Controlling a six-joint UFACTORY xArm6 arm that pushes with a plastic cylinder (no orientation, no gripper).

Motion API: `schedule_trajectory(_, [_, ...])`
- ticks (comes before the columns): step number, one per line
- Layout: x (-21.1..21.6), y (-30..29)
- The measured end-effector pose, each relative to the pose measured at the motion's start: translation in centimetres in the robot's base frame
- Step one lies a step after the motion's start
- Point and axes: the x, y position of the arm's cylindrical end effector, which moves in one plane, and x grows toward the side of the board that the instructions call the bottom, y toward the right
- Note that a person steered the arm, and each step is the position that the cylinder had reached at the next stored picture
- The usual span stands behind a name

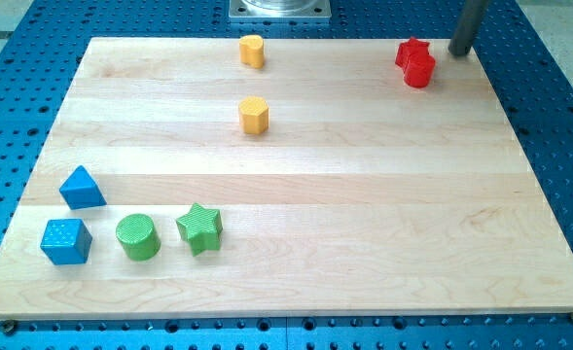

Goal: Push the red circle at the bottom center of the board

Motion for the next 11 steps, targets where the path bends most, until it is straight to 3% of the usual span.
schedule_trajectory(3, [0.6,-0.2])
schedule_trajectory(4, [2.4,-3.2])
schedule_trajectory(5, [6.7,-8.9])
schedule_trajectory(6, [14.2,-9.7])
schedule_trajectory(7, [10.8,-4.2])
schedule_trajectory(8, [0.7,-0.2])
schedule_trajectory(9, [-2.8,-4.0])
schedule_trajectory(10, [2.8,-11.8])
schedule_trajectory(11, [10.3,-15.5])
